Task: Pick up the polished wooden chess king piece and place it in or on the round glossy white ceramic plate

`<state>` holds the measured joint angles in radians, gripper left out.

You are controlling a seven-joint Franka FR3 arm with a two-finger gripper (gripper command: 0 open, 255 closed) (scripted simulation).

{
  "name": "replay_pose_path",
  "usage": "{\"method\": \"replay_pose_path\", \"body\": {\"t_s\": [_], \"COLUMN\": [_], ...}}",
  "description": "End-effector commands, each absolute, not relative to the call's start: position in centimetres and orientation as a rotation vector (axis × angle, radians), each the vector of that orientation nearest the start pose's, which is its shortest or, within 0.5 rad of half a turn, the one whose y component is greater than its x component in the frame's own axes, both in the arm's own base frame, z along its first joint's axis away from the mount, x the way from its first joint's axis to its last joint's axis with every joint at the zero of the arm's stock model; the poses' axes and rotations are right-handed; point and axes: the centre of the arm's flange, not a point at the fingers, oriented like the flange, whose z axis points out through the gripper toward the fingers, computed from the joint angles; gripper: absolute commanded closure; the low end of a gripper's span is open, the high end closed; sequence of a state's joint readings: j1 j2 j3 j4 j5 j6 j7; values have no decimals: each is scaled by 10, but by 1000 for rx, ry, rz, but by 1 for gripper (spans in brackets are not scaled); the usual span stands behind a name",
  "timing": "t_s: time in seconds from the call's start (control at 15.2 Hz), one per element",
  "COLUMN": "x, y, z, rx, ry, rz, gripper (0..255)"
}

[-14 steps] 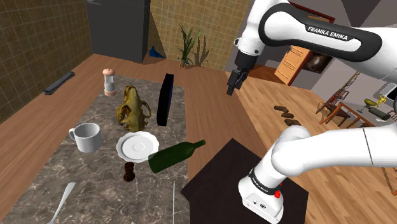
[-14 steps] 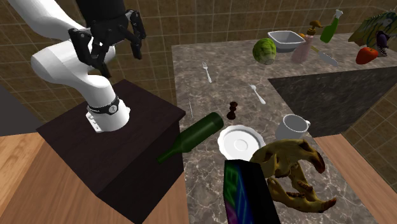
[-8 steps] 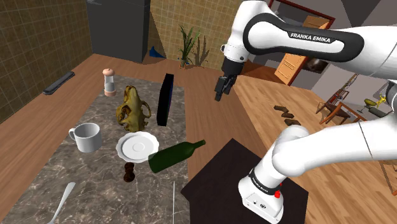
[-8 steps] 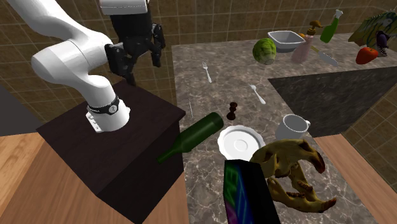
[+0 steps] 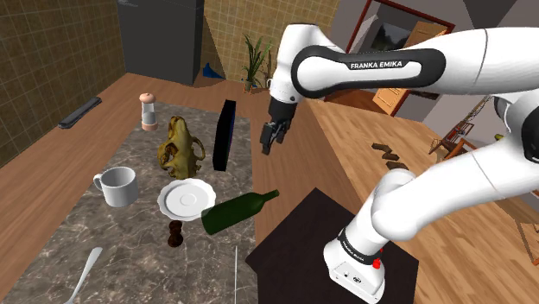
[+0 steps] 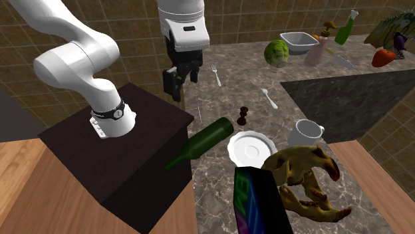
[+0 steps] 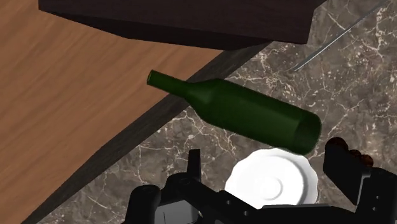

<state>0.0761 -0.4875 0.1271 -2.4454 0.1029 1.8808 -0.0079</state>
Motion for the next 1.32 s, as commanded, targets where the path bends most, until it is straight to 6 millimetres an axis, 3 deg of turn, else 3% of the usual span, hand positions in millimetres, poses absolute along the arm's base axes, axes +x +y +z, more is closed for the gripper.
{"method": "replay_pose_path", "body": {"t_s": [0.0,1.25], "x": [392,477], "y": [109,293], "z": [453,304], "rx": [-3092,-3024], "ry": [-270,-485], "rz": [134,214], "gripper": [0,0]}}
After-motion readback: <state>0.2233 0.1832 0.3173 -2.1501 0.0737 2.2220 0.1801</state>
